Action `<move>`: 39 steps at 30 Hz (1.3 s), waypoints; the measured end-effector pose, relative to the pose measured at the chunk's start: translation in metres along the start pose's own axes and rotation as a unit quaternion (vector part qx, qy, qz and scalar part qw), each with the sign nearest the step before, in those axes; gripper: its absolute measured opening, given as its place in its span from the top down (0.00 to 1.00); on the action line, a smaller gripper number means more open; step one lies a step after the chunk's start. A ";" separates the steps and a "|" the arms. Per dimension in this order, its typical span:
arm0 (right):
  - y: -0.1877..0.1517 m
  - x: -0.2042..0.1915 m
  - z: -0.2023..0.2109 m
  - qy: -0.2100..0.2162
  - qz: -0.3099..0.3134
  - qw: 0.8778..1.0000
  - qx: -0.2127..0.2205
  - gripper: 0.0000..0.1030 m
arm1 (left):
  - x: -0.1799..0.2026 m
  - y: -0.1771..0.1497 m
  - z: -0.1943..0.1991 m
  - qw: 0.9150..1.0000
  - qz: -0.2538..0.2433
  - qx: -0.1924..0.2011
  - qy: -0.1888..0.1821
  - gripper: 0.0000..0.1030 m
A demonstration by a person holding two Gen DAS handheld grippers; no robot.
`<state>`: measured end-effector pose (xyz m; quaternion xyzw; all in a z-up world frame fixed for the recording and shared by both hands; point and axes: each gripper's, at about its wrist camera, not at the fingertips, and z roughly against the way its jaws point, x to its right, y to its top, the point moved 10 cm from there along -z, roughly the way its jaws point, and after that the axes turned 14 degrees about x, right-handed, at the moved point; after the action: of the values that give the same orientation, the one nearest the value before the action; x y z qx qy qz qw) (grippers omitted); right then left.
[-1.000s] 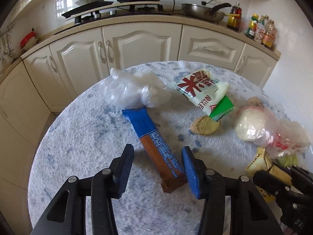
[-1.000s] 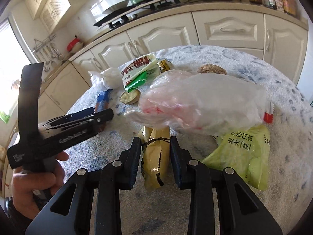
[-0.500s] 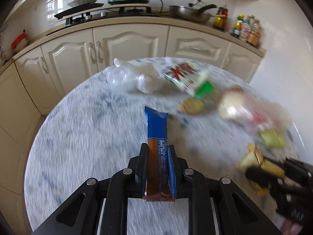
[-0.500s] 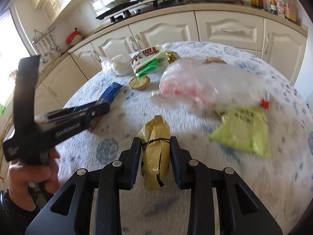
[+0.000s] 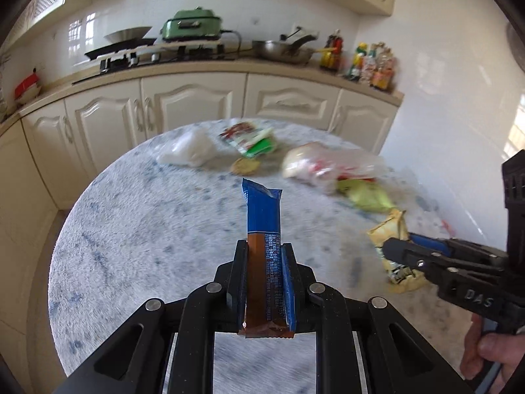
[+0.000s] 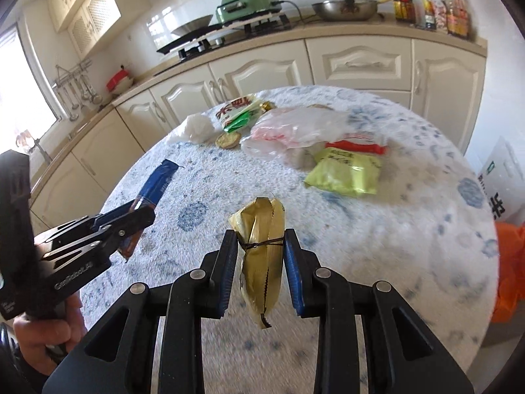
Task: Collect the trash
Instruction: 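Grasp the blue-and-brown wrapper with the left tool while the right tool holds the gold packet, then carry the blue wrapper and gold packet in both tools toward the blue bin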
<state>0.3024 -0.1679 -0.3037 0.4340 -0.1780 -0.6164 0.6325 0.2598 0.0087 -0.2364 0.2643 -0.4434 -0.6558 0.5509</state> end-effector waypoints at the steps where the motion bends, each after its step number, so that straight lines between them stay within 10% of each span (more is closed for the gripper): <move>1: -0.001 0.001 0.004 -0.001 -0.001 1.000 0.002 0.72 | 0.004 0.001 0.004 1.000 -0.001 0.003 -0.003 0.86; 10: -0.041 0.014 -0.005 -0.028 0.028 0.998 -0.045 0.72 | 0.028 -0.010 0.019 1.000 -0.005 -0.001 -0.011 0.86; 39: 0.030 0.085 0.108 -0.063 -0.029 0.993 0.093 0.78 | 0.147 0.040 0.043 0.993 -0.042 0.062 -0.093 0.86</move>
<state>0.2543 -0.2865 -0.2467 0.4562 -0.2613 -0.6411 0.5591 0.2063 -0.1190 -0.1606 0.2539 -0.5215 -0.6710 0.4619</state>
